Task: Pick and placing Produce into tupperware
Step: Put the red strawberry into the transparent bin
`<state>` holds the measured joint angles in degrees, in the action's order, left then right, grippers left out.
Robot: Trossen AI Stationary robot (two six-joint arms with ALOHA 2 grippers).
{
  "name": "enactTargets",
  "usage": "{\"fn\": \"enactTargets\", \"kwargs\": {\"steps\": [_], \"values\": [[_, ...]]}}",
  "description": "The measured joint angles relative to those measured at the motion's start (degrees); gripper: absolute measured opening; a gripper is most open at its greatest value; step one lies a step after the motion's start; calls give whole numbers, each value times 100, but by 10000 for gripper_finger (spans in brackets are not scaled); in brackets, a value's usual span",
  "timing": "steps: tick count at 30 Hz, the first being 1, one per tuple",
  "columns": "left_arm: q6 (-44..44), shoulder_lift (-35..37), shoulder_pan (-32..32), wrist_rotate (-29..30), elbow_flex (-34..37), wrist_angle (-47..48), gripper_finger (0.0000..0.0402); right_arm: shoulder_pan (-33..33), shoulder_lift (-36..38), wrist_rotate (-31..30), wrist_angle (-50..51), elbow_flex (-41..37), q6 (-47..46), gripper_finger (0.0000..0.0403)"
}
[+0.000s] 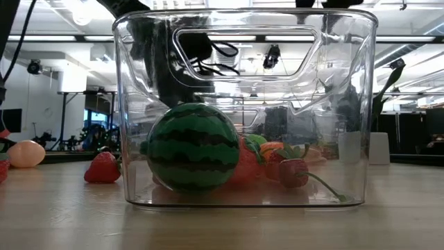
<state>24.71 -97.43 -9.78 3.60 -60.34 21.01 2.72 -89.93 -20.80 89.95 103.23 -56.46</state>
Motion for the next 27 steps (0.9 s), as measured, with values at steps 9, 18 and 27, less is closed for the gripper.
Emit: {"fn": "enactTargets", "kwargs": {"steps": [9, 18, 27], "values": [[-2023, 1030, -24, 6, 243, 679, 157, -403, -352, 892, -1622, -1512, -505, 300], [-3051, 2532, 4, 27, 1054, 836, 157, -1150, -1212, 1480, -2958, -2171, 371, 298], [-4088, 3483, 73, -11, 2033, 793, 157, -1548, -1876, 1951, -3900, -2231, 1243, 303]]}}
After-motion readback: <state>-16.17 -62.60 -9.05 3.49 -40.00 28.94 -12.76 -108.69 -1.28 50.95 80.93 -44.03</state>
